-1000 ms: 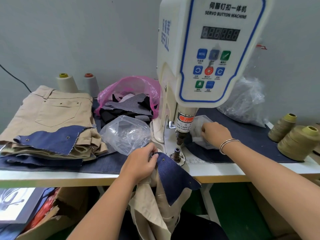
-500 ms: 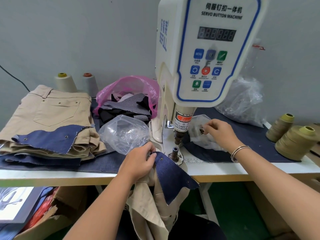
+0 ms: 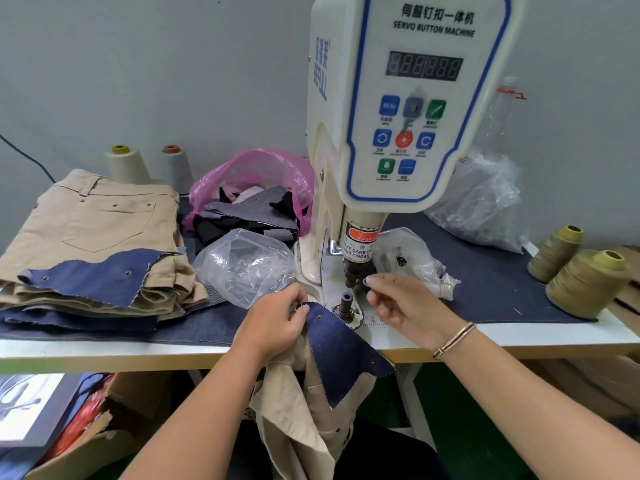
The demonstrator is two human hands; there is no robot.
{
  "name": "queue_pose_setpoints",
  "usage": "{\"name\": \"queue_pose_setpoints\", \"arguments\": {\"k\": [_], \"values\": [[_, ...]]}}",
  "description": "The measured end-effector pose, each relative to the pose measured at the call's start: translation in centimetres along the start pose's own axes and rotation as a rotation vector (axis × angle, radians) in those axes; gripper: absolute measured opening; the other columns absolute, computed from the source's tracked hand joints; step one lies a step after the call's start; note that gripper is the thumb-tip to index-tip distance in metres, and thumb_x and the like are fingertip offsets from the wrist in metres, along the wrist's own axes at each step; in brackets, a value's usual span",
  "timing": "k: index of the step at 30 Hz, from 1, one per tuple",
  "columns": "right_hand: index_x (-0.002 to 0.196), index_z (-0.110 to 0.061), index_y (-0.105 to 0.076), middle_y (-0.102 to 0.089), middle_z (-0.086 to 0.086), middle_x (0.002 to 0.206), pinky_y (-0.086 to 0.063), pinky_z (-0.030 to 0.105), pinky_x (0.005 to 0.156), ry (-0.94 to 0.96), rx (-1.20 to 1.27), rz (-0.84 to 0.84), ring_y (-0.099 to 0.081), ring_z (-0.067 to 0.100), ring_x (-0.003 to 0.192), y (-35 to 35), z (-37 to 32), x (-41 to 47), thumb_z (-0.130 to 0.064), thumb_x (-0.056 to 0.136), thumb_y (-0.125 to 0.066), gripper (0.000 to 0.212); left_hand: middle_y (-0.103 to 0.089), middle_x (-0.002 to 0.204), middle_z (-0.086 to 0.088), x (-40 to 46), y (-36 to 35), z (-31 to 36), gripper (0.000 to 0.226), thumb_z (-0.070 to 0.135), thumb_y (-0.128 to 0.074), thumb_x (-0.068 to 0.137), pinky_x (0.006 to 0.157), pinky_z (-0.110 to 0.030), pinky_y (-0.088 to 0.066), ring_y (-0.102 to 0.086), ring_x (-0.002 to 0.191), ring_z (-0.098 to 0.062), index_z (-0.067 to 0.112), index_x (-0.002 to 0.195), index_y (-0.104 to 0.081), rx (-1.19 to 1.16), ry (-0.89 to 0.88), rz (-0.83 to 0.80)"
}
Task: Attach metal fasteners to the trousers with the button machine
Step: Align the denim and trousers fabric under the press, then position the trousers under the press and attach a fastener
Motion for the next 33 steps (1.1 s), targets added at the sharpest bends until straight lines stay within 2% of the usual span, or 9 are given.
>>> {"name": "queue_pose_setpoints", "arguments": {"k": [9,11,14,17,19,21,23,28,33], "values": [[0.080,-0.007,-0.058,-0.056,0.006,0.053,-0.030,0.013,0.027,-0.203,0.406,-0.082,-0.045,0.006,0.032,-3.5,2.8,-1.0,-0.014,0.079,-0.061,0.008,-0.056,0.071,0.010,0.0,0.1,0.2,0.014,0.021,-0.056,0.089,0.069,-0.036,-0.043,-0.052,0.074,-0.015,0.028,0.081,-0.047,0.000,-0.006,0.007],[0.078,-0.007,-0.059,-0.056,0.005,0.053,-0.031,0.013,0.028,-0.194,0.400,-0.059,-0.045,0.007,0.033,-3.2,3.0,-0.9,-0.013,0.084,-0.059,0.008,-0.056,0.071,0.010,0.0,0.1,0.1,0.014,0.021,-0.056,0.089,0.069,-0.036,-0.043,-0.052,0.074,-0.015,0.028,0.081,-0.047,0.002,-0.003,0.004],[0.084,-0.007,-0.060,-0.059,0.004,0.055,-0.036,0.015,0.036,-0.007,0.067,0.130,-0.048,0.008,0.040,0.5,1.8,-0.4,-0.013,0.093,-0.056,0.011,-0.056,0.071,0.009,0.0,0.1,0.2,0.015,0.021,-0.055,0.089,0.069,-0.036,-0.043,-0.052,0.075,-0.015,0.029,0.081,-0.047,-0.007,-0.001,-0.001],[0.094,-0.011,-0.063,-0.061,-0.001,0.057,-0.038,0.014,0.041,0.237,-0.560,0.383,-0.050,0.004,0.042,4.8,-1.2,-0.6,-0.017,0.093,-0.057,0.009,-0.058,0.073,0.009,0.0,0.1,0.2,0.012,0.022,-0.055,0.090,0.069,-0.036,-0.044,-0.053,0.076,-0.015,0.029,0.082,-0.048,-0.001,0.001,0.001],[0.093,-0.016,-0.063,-0.061,-0.003,0.064,-0.036,0.013,0.050,0.358,-1.118,0.431,-0.052,0.004,0.052,5.3,-2.3,-0.6,-0.022,0.093,-0.057,0.009,-0.059,0.074,0.008,0.1,0.1,0.1,0.009,0.022,-0.055,0.090,0.070,-0.037,-0.045,-0.054,0.077,-0.016,0.027,0.084,-0.050,0.000,0.002,0.001],[0.097,-0.018,-0.064,-0.061,-0.004,0.073,-0.032,0.017,0.057,0.408,-1.470,0.401,-0.049,0.007,0.064,4.8,-1.7,-0.1,-0.026,0.094,-0.054,0.013,-0.059,0.074,0.007,0.0,0.0,0.1,0.009,0.022,-0.055,0.090,0.071,-0.038,-0.046,-0.054,0.077,-0.016,0.026,0.084,-0.050,-0.003,0.002,0.002],[0.098,-0.020,-0.064,-0.060,-0.007,0.073,-0.029,0.017,0.055,0.430,-1.488,0.402,-0.047,0.006,0.066,4.9,-1.4,0.1,-0.028,0.094,-0.054,0.014,-0.058,0.073,0.008,0.0,0.1,0.1,0.011,0.021,-0.055,0.089,0.071,-0.038,-0.046,-0.053,0.076,-0.016,0.027,0.083,-0.049,-0.004,0.001,0.003],[0.077,-0.030,-0.062,-0.049,-0.012,0.050,-0.026,0.013,0.047,0.274,-1.137,0.450,-0.045,0.000,0.052,7.0,-1.2,0.9,-0.026,0.089,-0.060,0.013,-0.058,0.075,0.008,0.0,0.1,0.2,0.012,0.021,-0.056,0.090,0.071,-0.038,-0.046,-0.053,0.077,-0.017,0.028,0.083,-0.049,-0.001,0.000,0.003],[0.089,-0.021,-0.068,-0.047,-0.017,0.058,-0.036,0.024,0.065,0.317,-1.186,0.496,-0.046,0.003,0.061,6.8,-1.1,1.2,-0.023,0.090,-0.060,0.008,-0.058,0.075,0.008,0.0,0.1,0.1,0.009,0.021,-0.056,0.090,0.071,-0.036,-0.044,-0.053,0.077,-0.017,0.025,0.084,-0.050,-0.004,-0.002,0.000]]}}
Point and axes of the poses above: each hand's wrist, its own x-axis towards the middle knuckle, its own y-axis out of the back of the hand, z = x × y, the point moved 9 cm from there along x, towards the middle knuckle
